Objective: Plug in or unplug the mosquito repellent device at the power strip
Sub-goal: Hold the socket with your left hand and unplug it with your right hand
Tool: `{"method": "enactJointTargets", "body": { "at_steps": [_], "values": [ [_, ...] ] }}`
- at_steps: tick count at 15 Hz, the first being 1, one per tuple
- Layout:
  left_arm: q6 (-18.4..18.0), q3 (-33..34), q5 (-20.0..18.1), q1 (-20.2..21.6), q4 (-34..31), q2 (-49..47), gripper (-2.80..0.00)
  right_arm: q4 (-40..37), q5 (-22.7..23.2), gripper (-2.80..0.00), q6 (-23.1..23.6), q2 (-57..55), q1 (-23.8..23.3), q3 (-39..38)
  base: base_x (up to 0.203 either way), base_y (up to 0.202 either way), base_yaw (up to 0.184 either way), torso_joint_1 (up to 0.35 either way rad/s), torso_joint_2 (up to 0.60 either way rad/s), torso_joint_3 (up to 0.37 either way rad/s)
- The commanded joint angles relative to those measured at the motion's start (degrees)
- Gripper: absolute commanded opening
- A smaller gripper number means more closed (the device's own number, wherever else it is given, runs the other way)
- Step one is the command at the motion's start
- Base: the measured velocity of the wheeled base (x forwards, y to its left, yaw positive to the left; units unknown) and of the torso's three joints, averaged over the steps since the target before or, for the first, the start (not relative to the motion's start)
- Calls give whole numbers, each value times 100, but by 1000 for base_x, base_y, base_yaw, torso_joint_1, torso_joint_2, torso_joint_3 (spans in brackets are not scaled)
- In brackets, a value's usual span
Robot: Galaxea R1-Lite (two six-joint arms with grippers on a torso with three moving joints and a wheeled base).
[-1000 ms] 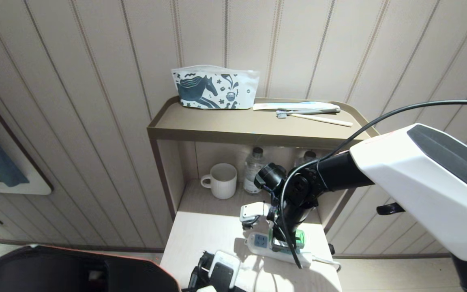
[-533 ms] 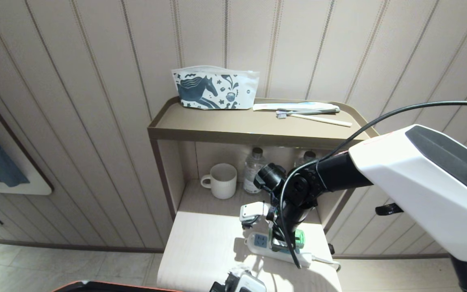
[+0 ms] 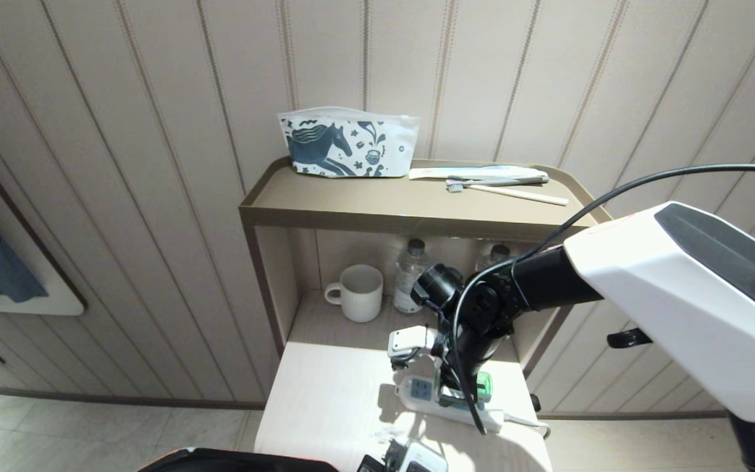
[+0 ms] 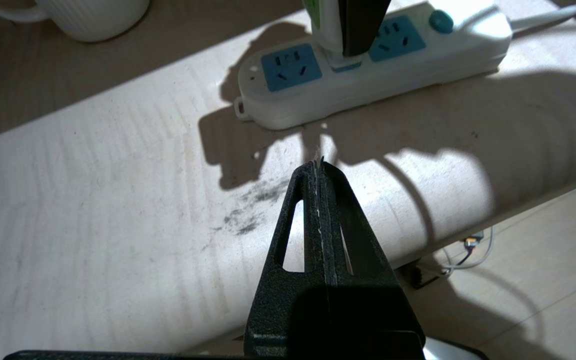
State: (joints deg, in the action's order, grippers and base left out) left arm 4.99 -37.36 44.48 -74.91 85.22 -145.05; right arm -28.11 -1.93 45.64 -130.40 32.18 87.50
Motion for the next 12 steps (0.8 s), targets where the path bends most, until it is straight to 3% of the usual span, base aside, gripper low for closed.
{"method": "enactJointTargets", "body": {
  "at_steps": [1,5,8,12],
  "values": [
    [21,-731,43,-48,62,-251,-280,7,3,-280,24,-3,-2,-5,0,0,0,0,0,0],
    [16,-109,270,-102,407,-184,-280,7,-1,-280,24,6,-2,-32,0,0,0,0,0,0],
    [-10,-235,453,20,428,-223,-280,21,8,-280,-3,32,7,-98,0,0,0,0,0,0],
    [-45,-440,240,1047,434,-178,-280,174,8,-280,-3,129,8,-260,0,0,0,0,0,0]
  ]
}}
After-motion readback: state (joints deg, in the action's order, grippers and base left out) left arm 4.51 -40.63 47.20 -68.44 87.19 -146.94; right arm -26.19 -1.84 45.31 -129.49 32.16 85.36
